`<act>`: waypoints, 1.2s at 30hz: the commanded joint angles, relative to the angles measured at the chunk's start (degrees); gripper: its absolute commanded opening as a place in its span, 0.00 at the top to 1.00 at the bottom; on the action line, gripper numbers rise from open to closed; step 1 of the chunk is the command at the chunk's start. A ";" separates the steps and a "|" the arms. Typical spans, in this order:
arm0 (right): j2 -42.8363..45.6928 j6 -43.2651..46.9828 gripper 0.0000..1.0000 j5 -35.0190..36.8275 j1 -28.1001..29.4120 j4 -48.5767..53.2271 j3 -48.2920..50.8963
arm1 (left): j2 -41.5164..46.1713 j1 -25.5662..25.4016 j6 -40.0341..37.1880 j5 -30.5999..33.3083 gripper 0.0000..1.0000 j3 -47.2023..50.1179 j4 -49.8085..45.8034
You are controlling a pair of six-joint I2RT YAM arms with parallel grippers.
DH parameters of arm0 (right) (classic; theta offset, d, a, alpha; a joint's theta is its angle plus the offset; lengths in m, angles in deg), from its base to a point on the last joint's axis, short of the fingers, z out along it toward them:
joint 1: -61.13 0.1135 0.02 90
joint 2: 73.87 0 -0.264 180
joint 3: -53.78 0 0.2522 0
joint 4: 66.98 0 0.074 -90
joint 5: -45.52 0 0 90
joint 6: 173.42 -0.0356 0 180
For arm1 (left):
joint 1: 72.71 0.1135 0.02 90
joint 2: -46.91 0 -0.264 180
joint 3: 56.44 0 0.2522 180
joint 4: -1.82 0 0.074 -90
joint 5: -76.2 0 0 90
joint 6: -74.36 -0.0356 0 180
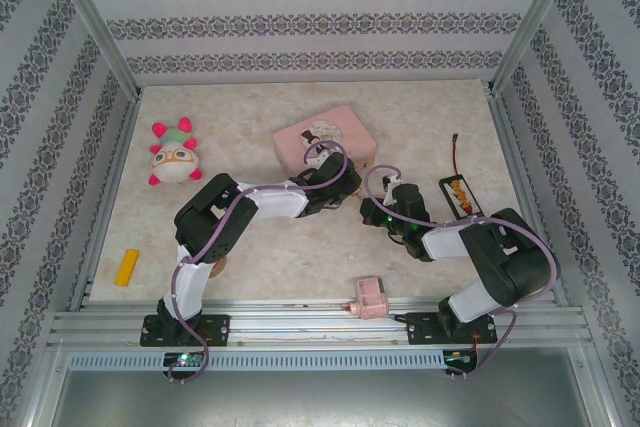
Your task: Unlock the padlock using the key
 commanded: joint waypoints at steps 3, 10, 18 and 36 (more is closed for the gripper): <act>1.23 -1.05 1.00 3.13 -0.13 -9.27 0.01 | -1.35 -1.58 7.42 -8.82 0.93 0.41 3.89; 3.92 -0.27 1.00 7.83 0.75 -8.20 3.13 | -1.28 -1.61 8.19 -7.72 0.93 0.08 2.66; 2.06 -0.65 1.00 7.63 1.57 -7.80 2.26 | -1.47 -1.61 9.18 -7.63 0.93 0.50 3.41; 1.85 -0.95 1.00 10.77 4.27 -8.82 1.86 | -1.71 -1.61 9.98 -7.63 0.93 1.14 4.55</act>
